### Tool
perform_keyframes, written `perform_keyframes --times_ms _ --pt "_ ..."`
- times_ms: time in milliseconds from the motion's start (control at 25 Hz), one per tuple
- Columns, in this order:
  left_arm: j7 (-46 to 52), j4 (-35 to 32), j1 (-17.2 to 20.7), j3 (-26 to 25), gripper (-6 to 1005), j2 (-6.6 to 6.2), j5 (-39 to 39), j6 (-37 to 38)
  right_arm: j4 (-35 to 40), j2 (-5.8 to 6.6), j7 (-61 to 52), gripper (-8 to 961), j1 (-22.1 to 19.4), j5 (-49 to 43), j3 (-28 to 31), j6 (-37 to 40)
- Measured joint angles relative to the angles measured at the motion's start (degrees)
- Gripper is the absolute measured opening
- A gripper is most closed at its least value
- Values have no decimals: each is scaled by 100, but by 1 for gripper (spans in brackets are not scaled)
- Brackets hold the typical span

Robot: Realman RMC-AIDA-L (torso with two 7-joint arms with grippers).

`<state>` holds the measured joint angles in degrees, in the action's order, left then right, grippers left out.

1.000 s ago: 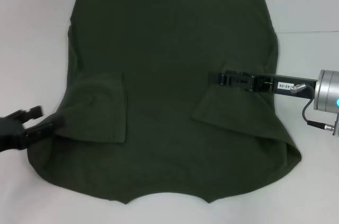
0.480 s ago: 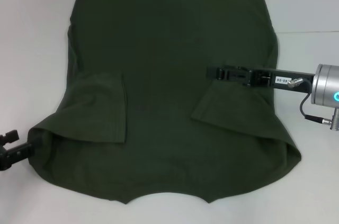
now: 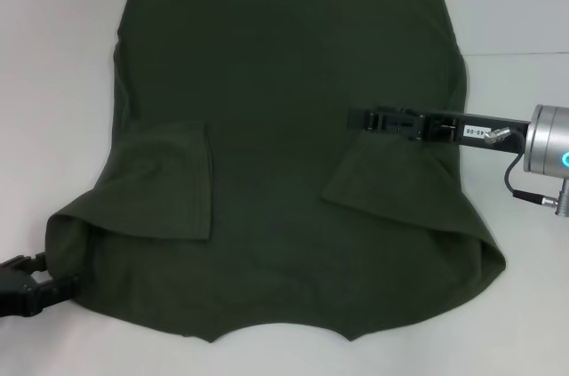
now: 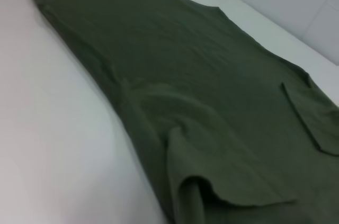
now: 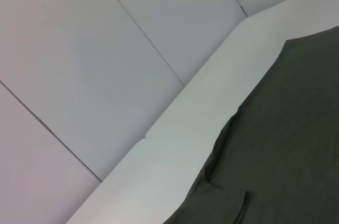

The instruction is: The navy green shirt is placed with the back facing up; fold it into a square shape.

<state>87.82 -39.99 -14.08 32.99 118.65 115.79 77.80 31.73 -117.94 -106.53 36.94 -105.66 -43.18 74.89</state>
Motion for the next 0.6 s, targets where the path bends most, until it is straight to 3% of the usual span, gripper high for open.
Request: perform_keyframes --times_ms 600 --pt "28 -24 -62 23 789 50 57 -15 0 -9 0 925 -3 73 20 9"
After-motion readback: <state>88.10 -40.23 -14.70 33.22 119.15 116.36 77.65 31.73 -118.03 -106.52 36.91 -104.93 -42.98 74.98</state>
